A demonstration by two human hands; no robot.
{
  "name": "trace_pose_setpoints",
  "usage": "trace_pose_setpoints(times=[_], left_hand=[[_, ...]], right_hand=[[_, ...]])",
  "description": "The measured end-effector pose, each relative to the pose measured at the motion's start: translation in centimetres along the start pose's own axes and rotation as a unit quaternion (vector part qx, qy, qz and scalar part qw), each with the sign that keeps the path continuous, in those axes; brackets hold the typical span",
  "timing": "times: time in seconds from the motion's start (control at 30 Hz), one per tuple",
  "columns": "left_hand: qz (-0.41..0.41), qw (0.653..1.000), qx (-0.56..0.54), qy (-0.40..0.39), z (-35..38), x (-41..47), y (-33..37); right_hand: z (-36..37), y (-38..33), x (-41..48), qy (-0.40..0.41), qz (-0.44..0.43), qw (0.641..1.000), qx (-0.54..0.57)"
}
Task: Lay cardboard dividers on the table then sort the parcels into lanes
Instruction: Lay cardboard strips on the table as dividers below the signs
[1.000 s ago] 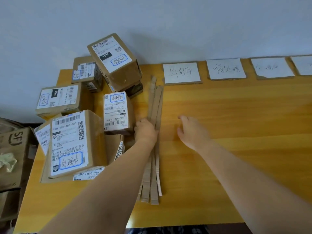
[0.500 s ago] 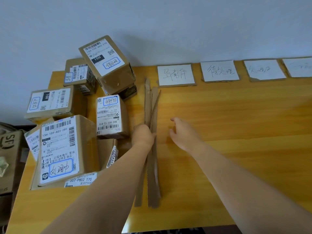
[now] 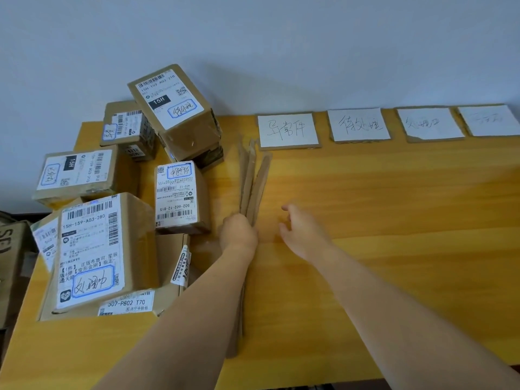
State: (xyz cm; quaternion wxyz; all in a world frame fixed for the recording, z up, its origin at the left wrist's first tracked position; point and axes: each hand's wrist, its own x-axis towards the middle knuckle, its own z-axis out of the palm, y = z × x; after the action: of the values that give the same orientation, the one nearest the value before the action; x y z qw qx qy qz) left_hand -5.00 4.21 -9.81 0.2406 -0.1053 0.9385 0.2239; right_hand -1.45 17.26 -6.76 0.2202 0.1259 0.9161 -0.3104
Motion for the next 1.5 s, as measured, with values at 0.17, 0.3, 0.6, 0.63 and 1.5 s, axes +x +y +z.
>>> trace_pose_setpoints(times=[0.17,0.3,0.6,0.63,1.5], left_hand=[[-0.02,0.998,0.057,0.001,0.2,-0.6,-0.6],[-0.001,0.997,0.071,-0.008,-0.3,-1.3,-2.7],[0.158,0.927,-0.336,-0.039,-7.0,-6.5,0.0],[0.175,0.913,-0.364,-0.061,-7.8,-7.4,0.5],[0.183,0.879,-0.419,-0.135,-10.6,-10.4,2.5]], right_hand=[[0.6,0.3,-0.3,0.009,-0.01,0.999,0.029],[0.9,-0.3,-0.8,-0.001,-0.007,0.997,0.079],[-1.8,-4.7,-2.7,0.02,-0.001,0.907,0.42],[-2.6,-5.2,-3.1,0.018,-0.005,0.888,0.459],[-7.3,-5.8,-7.7,0.01,-0.025,0.82,0.571]])
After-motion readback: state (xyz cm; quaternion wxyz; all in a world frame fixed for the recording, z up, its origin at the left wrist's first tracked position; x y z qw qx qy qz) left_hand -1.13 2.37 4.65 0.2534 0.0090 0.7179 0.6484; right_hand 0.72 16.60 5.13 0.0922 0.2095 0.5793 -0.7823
